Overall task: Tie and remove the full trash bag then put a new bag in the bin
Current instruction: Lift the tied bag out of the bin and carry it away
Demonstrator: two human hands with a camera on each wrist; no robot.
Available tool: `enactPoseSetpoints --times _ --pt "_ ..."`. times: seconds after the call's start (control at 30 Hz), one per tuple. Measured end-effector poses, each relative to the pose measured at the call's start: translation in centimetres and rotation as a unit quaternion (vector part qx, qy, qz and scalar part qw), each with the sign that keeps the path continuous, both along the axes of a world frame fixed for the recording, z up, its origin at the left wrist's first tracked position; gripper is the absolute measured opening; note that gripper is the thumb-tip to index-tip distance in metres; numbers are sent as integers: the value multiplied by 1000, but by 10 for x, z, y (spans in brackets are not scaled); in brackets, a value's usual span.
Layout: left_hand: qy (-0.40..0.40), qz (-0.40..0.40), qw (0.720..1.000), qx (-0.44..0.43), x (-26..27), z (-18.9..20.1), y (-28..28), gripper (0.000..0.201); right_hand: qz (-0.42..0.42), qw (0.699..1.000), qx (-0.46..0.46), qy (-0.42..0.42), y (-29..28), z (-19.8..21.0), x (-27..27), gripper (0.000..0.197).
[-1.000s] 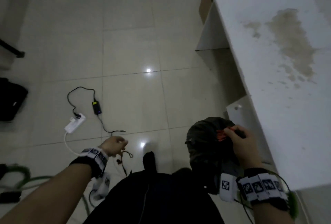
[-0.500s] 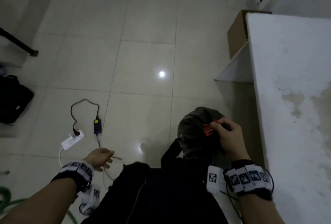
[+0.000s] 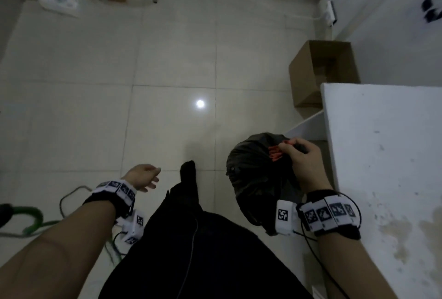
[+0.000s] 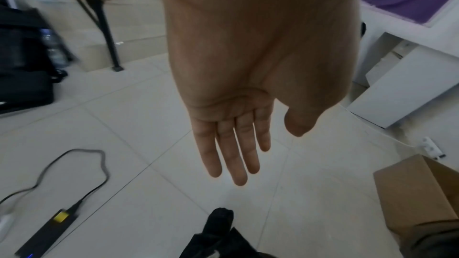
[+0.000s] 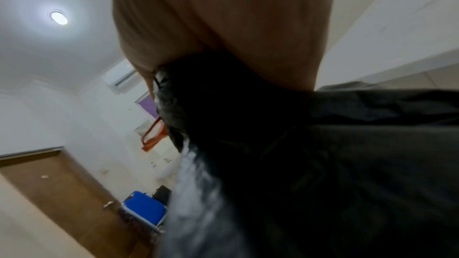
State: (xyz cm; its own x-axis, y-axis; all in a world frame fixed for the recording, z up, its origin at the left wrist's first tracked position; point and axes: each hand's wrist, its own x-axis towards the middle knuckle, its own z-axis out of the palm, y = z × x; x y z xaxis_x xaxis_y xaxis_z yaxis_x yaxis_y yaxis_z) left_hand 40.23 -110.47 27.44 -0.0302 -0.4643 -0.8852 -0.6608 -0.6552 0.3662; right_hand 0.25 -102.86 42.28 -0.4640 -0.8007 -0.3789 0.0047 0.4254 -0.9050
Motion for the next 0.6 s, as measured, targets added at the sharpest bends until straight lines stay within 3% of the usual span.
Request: enactPoseSetpoints --times 0.07,0.23,0.47,0.6 --pt "12 -31 999 -11 -22 8 -60 35 -25 1000 4 -1 -35 6 -10 30" --pt "16 -113 993 -32 -75 14 -194 30 -93 996 -9 8 -128 11 -47 25" --pt "-32 -184 982 0 -142 -4 -309 29 -167 984 -42 -41 -248 -1 -126 21" --pt "-62 -191 979 18 -188 5 -366 32 -162 984 -25 -71 -312 1 -180 26"
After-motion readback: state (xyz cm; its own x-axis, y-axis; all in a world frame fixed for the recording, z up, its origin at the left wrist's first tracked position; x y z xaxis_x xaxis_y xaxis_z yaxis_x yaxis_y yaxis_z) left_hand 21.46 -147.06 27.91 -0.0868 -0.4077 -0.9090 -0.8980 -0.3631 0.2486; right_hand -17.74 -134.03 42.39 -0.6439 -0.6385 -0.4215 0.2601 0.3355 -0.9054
